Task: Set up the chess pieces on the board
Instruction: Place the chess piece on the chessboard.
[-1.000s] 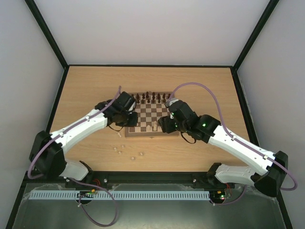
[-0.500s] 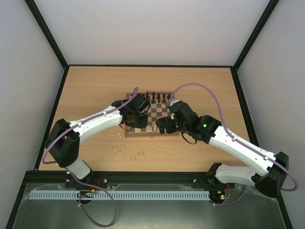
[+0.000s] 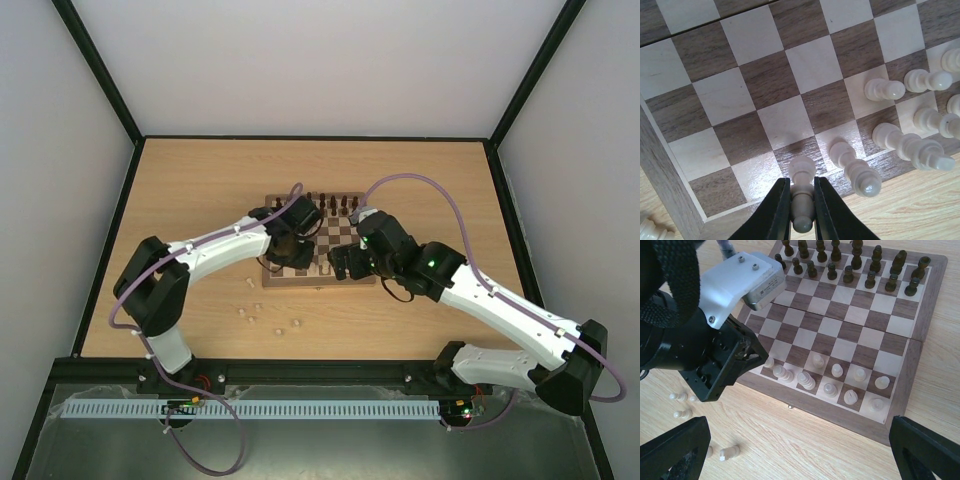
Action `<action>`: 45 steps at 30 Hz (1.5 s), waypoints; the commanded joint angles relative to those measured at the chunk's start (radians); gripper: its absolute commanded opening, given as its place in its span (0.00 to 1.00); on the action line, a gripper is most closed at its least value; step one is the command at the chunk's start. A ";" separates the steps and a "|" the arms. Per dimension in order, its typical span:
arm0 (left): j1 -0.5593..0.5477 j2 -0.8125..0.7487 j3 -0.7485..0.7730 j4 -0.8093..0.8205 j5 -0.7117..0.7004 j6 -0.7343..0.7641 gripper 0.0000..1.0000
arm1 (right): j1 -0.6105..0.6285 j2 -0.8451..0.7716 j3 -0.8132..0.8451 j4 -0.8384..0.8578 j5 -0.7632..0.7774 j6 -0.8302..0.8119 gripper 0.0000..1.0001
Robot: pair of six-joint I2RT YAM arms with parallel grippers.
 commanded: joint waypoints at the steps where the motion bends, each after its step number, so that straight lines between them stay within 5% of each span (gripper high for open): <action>1: -0.005 0.025 0.030 -0.044 -0.021 0.021 0.13 | -0.007 -0.017 -0.013 -0.022 0.013 0.001 0.99; 15: -0.023 0.069 0.048 -0.049 -0.026 0.029 0.16 | -0.008 -0.014 -0.018 -0.019 0.000 -0.002 0.99; 22: -0.024 0.071 0.055 -0.052 -0.032 0.030 0.29 | -0.008 -0.013 -0.019 -0.016 -0.005 -0.002 0.99; 30: -0.024 0.039 0.085 -0.059 -0.033 0.027 0.33 | -0.009 -0.010 -0.022 -0.013 -0.011 -0.004 0.98; 39: 0.017 -0.228 0.093 -0.076 -0.099 -0.008 0.50 | -0.009 -0.012 -0.020 -0.016 -0.039 -0.009 0.99; 45: 0.037 -0.538 -0.072 -0.006 -0.128 -0.073 0.75 | -0.006 0.026 -0.028 -0.012 -0.173 -0.021 0.99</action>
